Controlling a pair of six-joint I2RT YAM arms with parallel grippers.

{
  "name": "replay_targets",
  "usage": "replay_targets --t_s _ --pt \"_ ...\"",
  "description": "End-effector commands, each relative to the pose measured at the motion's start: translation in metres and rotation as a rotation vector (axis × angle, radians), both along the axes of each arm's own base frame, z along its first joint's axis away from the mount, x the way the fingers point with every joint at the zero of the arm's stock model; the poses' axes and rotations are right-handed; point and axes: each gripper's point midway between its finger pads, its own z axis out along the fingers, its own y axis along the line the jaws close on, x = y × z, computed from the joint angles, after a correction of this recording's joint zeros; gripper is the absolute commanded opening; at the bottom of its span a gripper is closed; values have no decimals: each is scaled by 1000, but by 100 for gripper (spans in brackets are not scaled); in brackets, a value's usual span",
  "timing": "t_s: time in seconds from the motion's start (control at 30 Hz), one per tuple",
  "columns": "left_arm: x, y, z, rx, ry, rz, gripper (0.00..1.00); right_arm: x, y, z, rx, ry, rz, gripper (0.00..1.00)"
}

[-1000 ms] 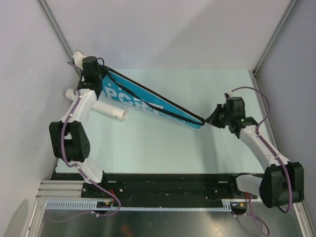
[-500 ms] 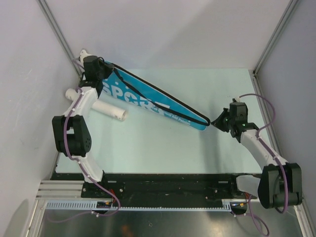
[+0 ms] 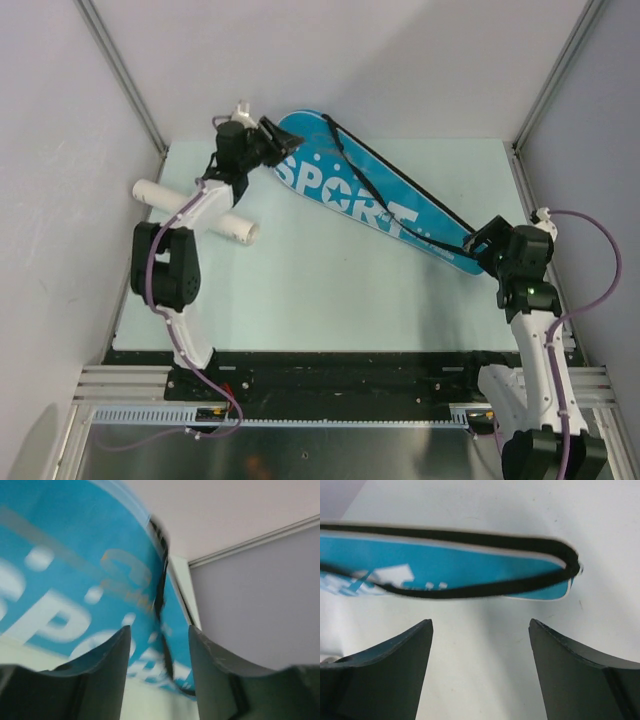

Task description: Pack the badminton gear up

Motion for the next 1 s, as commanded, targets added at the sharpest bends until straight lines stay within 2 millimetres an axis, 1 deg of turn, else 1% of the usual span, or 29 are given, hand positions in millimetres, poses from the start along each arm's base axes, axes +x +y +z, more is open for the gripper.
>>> replay_targets --t_s 0.0,0.07,0.1,0.13,0.17,0.2,0.27,0.3,0.33,0.37,0.4,0.43,0.47,0.5,0.53,0.57,0.6,0.63,0.67,0.7,0.73,0.77,0.8,0.87,0.9,0.97 --pt "-53 29 -20 50 17 -19 57 -9 17 40 16 -152 84 84" --pt "-78 49 -21 87 15 30 74 -10 30 56 28 -215 159 84" --pt "-102 65 -15 123 -6 47 76 -10 35 64 22 -241 193 85" --pt "-113 73 -13 143 -13 54 78 -11 44 67 35 -253 240 86" --pt "-123 78 -11 177 -28 50 79 -10 48 69 38 -260 262 86" --pt "-142 80 1 188 -46 37 80 -9 50 67 42 -252 274 86" --pt "-162 72 12 182 -85 -18 80 -5 59 57 52 -213 320 87" --pt "-179 59 13 161 -96 -109 80 -1 64 56 51 -214 348 88" --pt "-192 51 25 158 -140 -152 80 4 77 47 56 -176 420 88" --pt "-202 43 29 171 -176 -209 81 7 86 46 51 -165 467 88" --pt "-219 25 34 166 -209 -304 82 5 96 40 43 -126 509 88" --pt "-231 17 45 167 -256 -348 84 11 100 52 -7 -138 508 89" --pt "-240 10 53 185 -310 -383 85 7 122 51 -54 -125 593 90" --pt "-259 -7 68 186 -376 -440 86 3 132 53 -79 -107 621 91" --pt "-270 -13 80 195 -434 -461 86 8 130 70 -132 -130 576 91" --pt "-287 -15 102 212 -537 -475 86 1 145 78 -148 -136 612 92" --pt "-305 -22 121 205 -608 -503 87 -4 142 78 -180 -109 599 92" --pt "-315 -21 136 206 -666 -493 87 -5 137 84 -208 -112 564 93" --pt "-335 -15 160 205 -772 -477 88 -15 140 103 -206 -156 576 94" --pt "-351 -14 178 193 -840 -482 88 -19 137 112 -207 -184 563 95" --pt "-363 -9 192 188 -902 -473 88 -23 131 123 -211 -218 540 95" --pt "-382 -1 211 183 -993 -451 89 -29 127 135 -208 -261 529 96" --pt "-395 6 228 180 -1057 -434 89 -41 116 155 -206 -335 503 97" --pt "-408 19 247 195 -1147 -371 91 -52 100 175 -222 -406 450 100" --pt "-424 28 261 193 -1208 -342 93 -66 90 198 -214 -489 424 100" --pt "-434 39 274 209 -1270 -291 94 -79 75 222 -226 -575 378 100"
